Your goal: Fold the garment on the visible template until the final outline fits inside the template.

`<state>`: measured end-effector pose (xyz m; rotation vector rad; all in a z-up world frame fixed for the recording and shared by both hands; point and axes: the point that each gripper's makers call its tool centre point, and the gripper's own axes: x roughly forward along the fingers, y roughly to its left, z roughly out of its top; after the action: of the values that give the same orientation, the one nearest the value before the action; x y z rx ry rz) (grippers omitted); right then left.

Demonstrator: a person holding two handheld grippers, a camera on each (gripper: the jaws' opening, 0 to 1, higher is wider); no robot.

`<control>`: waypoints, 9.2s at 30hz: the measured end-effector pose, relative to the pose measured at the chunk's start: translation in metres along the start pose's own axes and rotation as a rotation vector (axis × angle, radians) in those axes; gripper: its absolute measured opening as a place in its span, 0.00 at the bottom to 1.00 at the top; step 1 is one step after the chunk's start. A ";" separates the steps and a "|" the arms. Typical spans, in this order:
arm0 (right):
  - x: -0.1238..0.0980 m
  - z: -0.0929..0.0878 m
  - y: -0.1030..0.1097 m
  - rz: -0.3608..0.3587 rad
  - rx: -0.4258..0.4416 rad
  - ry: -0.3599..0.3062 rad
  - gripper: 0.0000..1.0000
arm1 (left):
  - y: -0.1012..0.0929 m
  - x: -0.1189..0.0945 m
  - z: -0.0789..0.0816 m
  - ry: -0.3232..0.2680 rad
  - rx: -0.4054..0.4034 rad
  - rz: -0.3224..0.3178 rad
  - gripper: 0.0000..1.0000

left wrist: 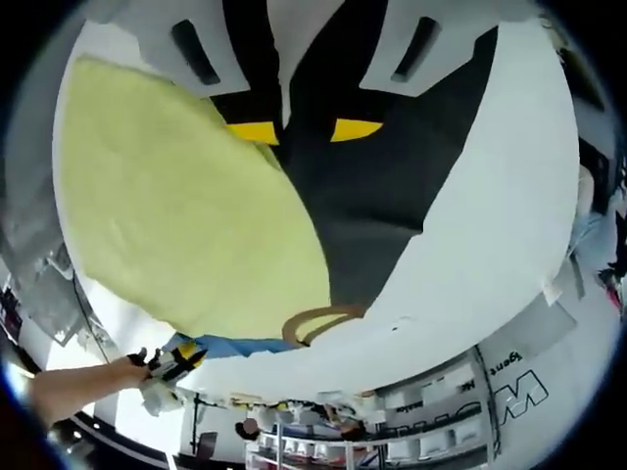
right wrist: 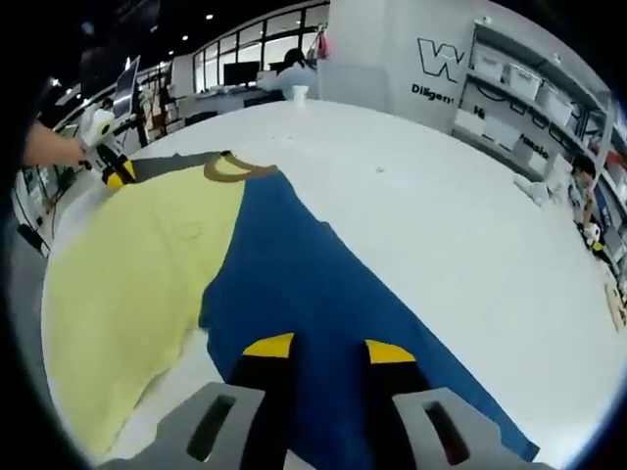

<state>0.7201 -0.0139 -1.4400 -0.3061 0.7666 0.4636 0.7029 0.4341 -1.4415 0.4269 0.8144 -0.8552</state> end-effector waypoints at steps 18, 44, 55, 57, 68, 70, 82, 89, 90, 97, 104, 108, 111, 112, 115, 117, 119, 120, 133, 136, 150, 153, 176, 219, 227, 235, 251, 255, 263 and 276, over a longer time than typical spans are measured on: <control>0.042 0.049 -0.005 0.061 -0.058 -0.024 0.24 | 0.032 -0.014 0.005 -0.056 -0.103 0.061 0.39; 0.040 0.039 -0.013 0.027 -0.054 0.072 0.00 | 0.067 -0.034 -0.039 0.052 -0.258 0.199 0.08; 0.039 0.037 -0.010 -0.027 -0.006 0.130 0.00 | 0.061 -0.035 -0.032 0.073 -0.295 0.196 0.07; 0.039 0.036 -0.009 -0.018 -0.037 0.130 0.00 | 0.064 -0.035 -0.017 0.030 -0.232 0.199 0.09; 0.042 0.059 -0.003 0.027 -0.080 0.064 0.06 | 0.073 0.004 0.060 -0.048 -0.130 0.088 0.29; 0.045 0.066 -0.002 0.047 -0.085 0.055 0.08 | 0.073 0.014 0.070 -0.053 -0.126 0.062 0.30; 0.072 0.072 0.024 0.276 -0.141 0.101 0.15 | 0.065 0.063 0.082 0.066 -0.115 -0.091 0.29; 0.067 0.069 0.025 0.276 -0.250 0.101 0.00 | 0.069 0.069 0.073 0.099 -0.080 -0.081 0.12; 0.068 0.068 0.023 0.260 -0.244 0.106 0.00 | 0.068 0.069 0.071 0.101 -0.080 -0.079 0.10; 0.066 0.067 0.020 0.241 -0.229 0.086 0.00 | 0.068 0.071 0.072 0.103 -0.100 -0.049 0.09; 0.063 0.063 0.009 0.170 -0.217 0.089 0.00 | 0.080 0.064 0.070 0.072 -0.123 0.031 0.08; 0.063 0.063 0.006 0.150 -0.184 0.083 0.00 | 0.080 0.063 0.071 0.067 -0.138 0.033 0.08; 0.064 0.065 0.006 0.154 -0.171 0.087 0.00 | 0.075 0.065 0.075 0.058 -0.119 0.027 0.09; 0.064 0.067 0.010 0.166 -0.165 0.073 0.00 | 0.075 0.065 0.076 0.060 -0.088 0.034 0.11; 0.059 0.069 0.009 0.144 -0.157 0.069 0.07 | 0.072 0.063 0.087 0.012 -0.090 0.042 0.31; 0.052 0.069 0.006 0.119 -0.176 0.060 0.03 | 0.070 0.056 0.088 0.010 -0.101 0.041 0.30; 0.044 0.068 0.008 0.120 -0.161 0.046 0.05 | 0.069 0.050 0.088 0.008 -0.088 0.047 0.28; 0.041 0.068 0.010 0.125 -0.158 0.034 0.04 | 0.068 0.045 0.089 -0.002 -0.090 0.049 0.28; -0.014 0.043 0.089 0.215 -0.146 -0.064 0.04 | 0.019 -0.016 0.037 -0.050 -0.183 0.065 0.32; -0.025 0.040 0.108 0.230 -0.145 -0.098 0.06 | 0.013 -0.025 0.021 -0.046 -0.212 0.073 0.34; -0.066 -0.021 0.162 0.230 -0.038 -0.076 0.12 | -0.068 -0.050 -0.018 -0.077 -0.383 0.024 0.44; -0.079 -0.040 0.170 0.221 -0.007 -0.052 0.12 | -0.096 -0.054 -0.031 -0.049 -0.382 0.002 0.44; -0.135 -0.121 0.198 0.195 0.086 0.047 0.10 | -0.170 -0.077 -0.087 0.106 -0.434 -0.035 0.34; -0.144 -0.094 0.215 0.172 0.033 0.054 0.01 | -0.175 -0.098 -0.092 0.104 -0.384 0.049 0.29; -0.123 -0.083 0.239 0.243 -0.004 0.039 0.03 | -0.193 -0.085 -0.071 0.059 -0.361 -0.027 0.27; -0.126 -0.101 0.250 0.274 -0.018 0.071 0.07 | -0.207 -0.084 -0.101 0.140 -0.362 -0.054 0.25; -0.145 -0.116 0.229 0.241 0.043 0.059 0.10 | -0.202 -0.099 -0.100 0.119 -0.384 -0.061 0.27; -0.145 -0.113 0.206 0.197 0.085 0.043 0.10 | -0.195 -0.100 -0.092 0.089 -0.394 -0.048 0.29; -0.141 -0.104 0.151 0.099 0.159 0.016 0.11 | -0.184 -0.098 -0.067 -0.009 -0.386 -0.038 0.37; -0.137 -0.100 0.038 -0.104 0.294 -0.032 0.15 | -0.174 -0.089 -0.044 -0.113 -0.384 -0.025 0.53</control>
<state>0.5557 -0.0639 -1.4125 -0.0635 0.7720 0.2522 0.5088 0.4012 -1.4027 0.0296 0.8575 -0.7186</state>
